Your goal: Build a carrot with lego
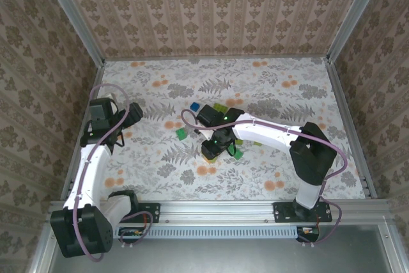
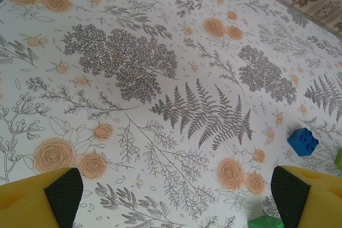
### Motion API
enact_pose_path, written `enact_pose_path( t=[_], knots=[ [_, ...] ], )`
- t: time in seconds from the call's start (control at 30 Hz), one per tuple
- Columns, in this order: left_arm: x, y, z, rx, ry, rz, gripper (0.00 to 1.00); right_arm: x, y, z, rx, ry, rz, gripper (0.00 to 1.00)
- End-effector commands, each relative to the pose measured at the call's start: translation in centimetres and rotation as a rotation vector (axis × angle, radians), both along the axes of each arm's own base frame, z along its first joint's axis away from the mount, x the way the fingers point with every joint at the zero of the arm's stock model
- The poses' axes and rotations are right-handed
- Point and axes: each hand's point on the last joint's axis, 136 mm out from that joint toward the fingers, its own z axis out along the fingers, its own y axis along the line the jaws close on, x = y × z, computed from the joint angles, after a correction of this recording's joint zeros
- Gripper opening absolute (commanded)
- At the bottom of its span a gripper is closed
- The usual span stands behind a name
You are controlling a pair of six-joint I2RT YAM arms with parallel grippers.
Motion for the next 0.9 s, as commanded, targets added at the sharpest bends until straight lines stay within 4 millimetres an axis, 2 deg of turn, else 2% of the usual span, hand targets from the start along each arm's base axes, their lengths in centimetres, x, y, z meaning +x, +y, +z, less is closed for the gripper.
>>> enact_pose_path(
  t=[0.0, 0.33, 0.63, 0.87],
  knots=[
    [0.0, -0.1, 0.2, -0.005, -0.008, 0.000, 0.94, -0.8, 0.0, -0.8, -0.034, 0.033, 0.023, 0.37],
    [0.0, -0.2, 0.2, -0.007, -0.008, -0.003, 0.94, -1.4, -0.7, -1.2, -0.084, 0.030, 0.032, 0.37],
    [0.0, -0.2, 0.2, -0.009, -0.008, -0.004, 0.94, -2.0, -1.8, -3.6, -0.165, 0.059, 0.017, 0.37],
    [0.0, -0.2, 0.1, -0.005, -0.007, -0.003, 0.94, -2.3, -3.6, -6.4, -0.274, 0.088, 0.012, 0.37]
  ],
)
